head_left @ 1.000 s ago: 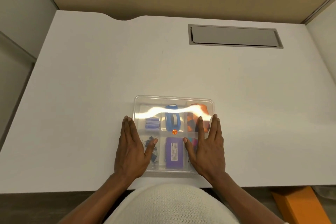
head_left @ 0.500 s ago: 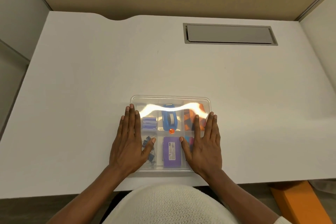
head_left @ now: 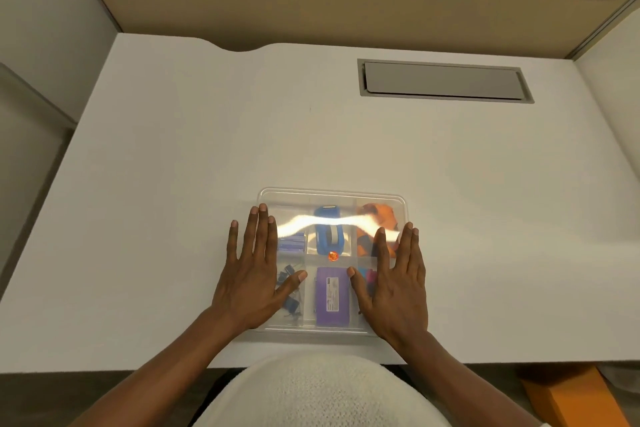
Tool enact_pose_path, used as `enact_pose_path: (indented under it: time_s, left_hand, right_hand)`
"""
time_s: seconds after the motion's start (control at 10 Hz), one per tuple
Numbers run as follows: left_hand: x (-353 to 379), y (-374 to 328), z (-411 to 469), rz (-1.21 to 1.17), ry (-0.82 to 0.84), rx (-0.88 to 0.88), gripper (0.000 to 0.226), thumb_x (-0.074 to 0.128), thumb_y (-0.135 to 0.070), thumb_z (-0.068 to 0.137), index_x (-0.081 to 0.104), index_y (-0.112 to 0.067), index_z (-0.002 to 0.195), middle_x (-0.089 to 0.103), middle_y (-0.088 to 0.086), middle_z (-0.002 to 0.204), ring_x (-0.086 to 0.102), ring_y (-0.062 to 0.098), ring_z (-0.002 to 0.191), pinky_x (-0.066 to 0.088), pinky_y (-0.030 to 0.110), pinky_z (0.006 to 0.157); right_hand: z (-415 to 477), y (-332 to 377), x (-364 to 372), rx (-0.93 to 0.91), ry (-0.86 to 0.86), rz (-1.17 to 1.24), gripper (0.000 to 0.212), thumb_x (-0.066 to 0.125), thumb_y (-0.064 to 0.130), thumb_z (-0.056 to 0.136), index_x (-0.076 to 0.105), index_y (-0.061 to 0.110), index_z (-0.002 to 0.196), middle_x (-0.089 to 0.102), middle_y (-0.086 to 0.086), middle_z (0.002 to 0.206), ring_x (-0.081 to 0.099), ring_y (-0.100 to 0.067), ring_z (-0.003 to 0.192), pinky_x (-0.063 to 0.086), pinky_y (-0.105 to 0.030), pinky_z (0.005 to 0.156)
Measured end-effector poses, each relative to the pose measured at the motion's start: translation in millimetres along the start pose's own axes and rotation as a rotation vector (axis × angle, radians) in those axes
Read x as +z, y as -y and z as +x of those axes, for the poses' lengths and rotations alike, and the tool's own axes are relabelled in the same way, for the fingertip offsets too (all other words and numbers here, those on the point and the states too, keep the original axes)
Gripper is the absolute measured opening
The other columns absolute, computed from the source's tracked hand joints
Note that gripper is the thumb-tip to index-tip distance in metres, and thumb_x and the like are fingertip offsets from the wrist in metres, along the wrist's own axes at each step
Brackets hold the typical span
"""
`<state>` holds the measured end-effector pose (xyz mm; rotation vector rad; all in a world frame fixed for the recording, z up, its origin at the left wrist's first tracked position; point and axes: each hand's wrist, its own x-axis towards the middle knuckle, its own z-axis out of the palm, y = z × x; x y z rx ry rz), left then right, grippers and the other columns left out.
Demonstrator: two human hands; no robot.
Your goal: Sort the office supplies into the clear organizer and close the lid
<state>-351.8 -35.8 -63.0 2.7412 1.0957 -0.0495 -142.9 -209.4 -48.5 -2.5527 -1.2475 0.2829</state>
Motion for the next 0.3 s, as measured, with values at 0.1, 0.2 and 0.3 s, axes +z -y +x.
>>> enact_pose_path:
  time_s: [0.1,0.2,0.3]
  left_hand:
    - [-5.2,-4.9,-3.6,0.057,-0.023,-0.016,0.108,0.027,-0.084,0.09,0.005,-0.009,0.164,-0.009,0.015,0.172,-0.003,0.034,0.16,0.008,0.063,0.125]
    - [-13.0,-6.6,-4.6,0.075,-0.115,-0.008,0.11,0.035,-0.083,0.088,0.009,-0.008,0.164,-0.007,0.019,0.172,-0.005,0.037,0.16,0.005,0.058,0.126]
    - [-22.1,-9.4,-1.9,0.068,-0.146,0.005,0.109,0.032,-0.084,0.089,0.012,-0.007,0.163,-0.007,0.02,0.171,-0.004,0.038,0.16,0.008,0.057,0.125]
  right_hand:
    - [3.1,-0.6,-4.5,-0.015,0.038,-0.007,0.093,0.03,0.08,0.092,0.005,0.028,0.165,-0.012,-0.007,0.173,-0.007,-0.027,0.16,0.02,-0.054,0.127]
    - [9.2,-1.4,-18.2,-0.012,0.046,0.032,0.094,0.031,0.083,0.089,0.025,0.023,0.161,0.006,-0.014,0.172,0.004,-0.032,0.16,0.021,-0.056,0.126]
    - [14.7,1.8,-30.5,0.003,0.007,0.056,0.088,0.04,0.08,0.089,0.033,0.025,0.157,0.018,-0.014,0.17,0.016,-0.033,0.158,0.023,-0.054,0.125]
